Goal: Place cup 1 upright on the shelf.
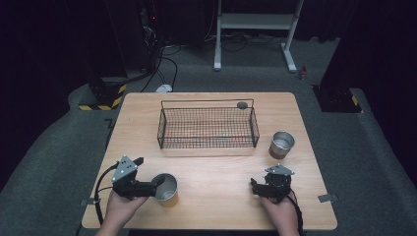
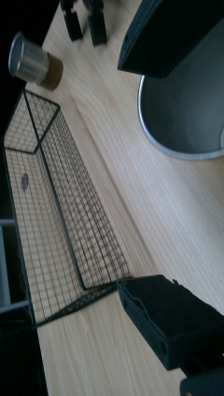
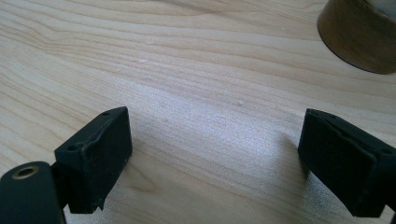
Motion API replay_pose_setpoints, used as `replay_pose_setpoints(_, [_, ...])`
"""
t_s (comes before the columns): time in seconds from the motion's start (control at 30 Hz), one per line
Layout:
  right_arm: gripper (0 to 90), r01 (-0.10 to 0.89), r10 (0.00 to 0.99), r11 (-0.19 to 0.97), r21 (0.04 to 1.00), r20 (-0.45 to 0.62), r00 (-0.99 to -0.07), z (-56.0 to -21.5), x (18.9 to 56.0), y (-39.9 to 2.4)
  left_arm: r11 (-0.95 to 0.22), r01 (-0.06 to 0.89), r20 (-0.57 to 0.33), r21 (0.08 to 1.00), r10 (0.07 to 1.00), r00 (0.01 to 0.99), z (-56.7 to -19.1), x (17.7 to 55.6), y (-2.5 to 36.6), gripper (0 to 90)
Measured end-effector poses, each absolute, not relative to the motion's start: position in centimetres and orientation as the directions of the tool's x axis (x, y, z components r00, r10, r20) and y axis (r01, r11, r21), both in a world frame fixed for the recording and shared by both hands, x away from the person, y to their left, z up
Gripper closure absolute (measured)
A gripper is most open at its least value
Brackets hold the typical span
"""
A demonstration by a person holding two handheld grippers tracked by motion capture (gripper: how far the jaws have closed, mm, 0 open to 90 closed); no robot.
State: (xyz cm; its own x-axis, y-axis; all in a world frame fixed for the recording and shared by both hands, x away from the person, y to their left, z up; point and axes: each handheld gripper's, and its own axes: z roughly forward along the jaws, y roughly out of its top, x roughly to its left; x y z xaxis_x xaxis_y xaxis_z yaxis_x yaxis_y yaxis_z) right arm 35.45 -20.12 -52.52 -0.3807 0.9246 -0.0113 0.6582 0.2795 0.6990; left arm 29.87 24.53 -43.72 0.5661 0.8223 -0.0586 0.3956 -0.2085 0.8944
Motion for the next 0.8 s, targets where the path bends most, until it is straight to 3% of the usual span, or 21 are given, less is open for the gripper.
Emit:
replay_pose_setpoints(0.4, [9.8,0.659,0.926,0.278,0.699,-0.012,-0.378,-52.5,35.4,-20.1,-0.224,0.385,-0.087,0.895,0.759,0.645,-44.1,28.4,22.7,0.0])
replay_pose_setpoints(0.8, [9.8,0.660,0.925,0.278,0.698,-0.010,-0.379,-52.5,35.4,-20.1,-0.281,0.380,-0.044,0.881,0.752,0.657,-45.3,27.4,22.0,0.0])
